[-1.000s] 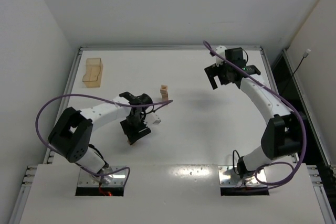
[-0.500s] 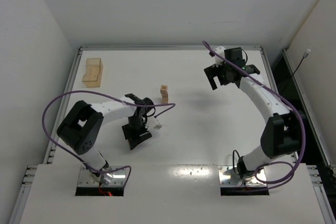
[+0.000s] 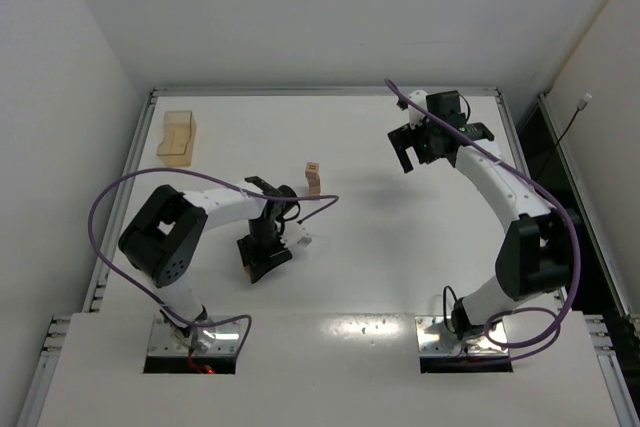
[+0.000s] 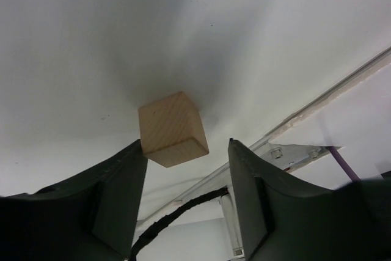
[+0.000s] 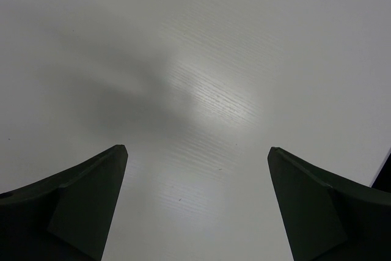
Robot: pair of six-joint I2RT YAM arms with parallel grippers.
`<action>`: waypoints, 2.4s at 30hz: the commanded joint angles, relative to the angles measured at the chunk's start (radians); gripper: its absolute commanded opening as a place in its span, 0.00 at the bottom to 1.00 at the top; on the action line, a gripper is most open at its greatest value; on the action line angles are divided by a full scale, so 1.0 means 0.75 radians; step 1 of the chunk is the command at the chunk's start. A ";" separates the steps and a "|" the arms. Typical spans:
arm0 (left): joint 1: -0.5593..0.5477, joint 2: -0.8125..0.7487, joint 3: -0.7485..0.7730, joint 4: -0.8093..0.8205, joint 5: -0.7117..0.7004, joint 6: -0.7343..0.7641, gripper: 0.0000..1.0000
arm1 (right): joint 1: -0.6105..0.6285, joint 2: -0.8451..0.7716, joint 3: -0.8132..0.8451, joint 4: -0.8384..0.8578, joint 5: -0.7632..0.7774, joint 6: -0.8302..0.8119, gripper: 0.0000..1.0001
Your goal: Build the wood block tower
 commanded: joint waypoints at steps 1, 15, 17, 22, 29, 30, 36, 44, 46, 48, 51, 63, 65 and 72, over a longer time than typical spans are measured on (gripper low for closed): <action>-0.015 0.006 0.034 -0.009 0.024 0.010 0.50 | 0.002 0.002 0.051 0.015 -0.009 -0.007 0.97; 0.056 -0.022 -0.005 0.055 -0.056 -0.061 0.00 | 0.002 0.002 0.051 0.015 -0.009 -0.019 0.95; 0.103 -0.059 0.010 0.073 -0.070 -0.061 0.00 | 0.002 0.002 0.051 0.015 -0.009 -0.019 0.95; 0.270 -0.178 0.099 0.114 -0.015 -0.116 0.00 | 0.002 0.002 0.051 0.015 -0.022 -0.007 0.95; 0.363 -0.454 0.114 0.212 0.158 -0.141 0.00 | 0.002 0.002 0.051 -0.019 -0.164 -0.007 0.95; 0.381 -0.490 0.114 0.235 0.197 -0.155 0.00 | -0.010 0.002 0.051 -0.034 -0.209 -0.025 0.95; 0.402 -0.856 -0.013 0.555 0.286 -0.260 0.00 | -0.010 0.175 0.220 -0.287 -0.911 -0.068 0.91; 0.255 -1.059 -0.142 0.730 0.106 -0.309 0.00 | 0.010 0.329 0.339 -0.439 -1.506 -0.073 0.81; 0.193 -1.131 -0.201 0.811 0.065 -0.309 0.00 | 0.010 0.357 0.339 -0.392 -1.621 -0.005 0.80; 0.130 -1.188 -0.262 0.865 -0.003 -0.309 0.00 | 0.010 0.386 0.339 -0.361 -1.737 0.028 0.80; 0.097 -1.201 -0.327 0.949 -0.089 -0.309 0.00 | 0.024 0.398 0.311 -0.247 -1.903 0.095 0.80; 0.017 -1.143 -0.301 1.169 -0.058 -0.397 0.00 | 0.149 0.478 0.300 -0.107 -2.032 0.210 0.80; 0.003 -1.127 -0.289 1.184 -0.058 -0.397 0.00 | 0.176 0.511 0.314 -0.107 -2.059 0.210 0.80; -0.058 -1.070 -0.230 1.229 -0.046 -0.423 0.00 | 0.217 0.580 0.429 -0.120 -2.097 0.238 0.80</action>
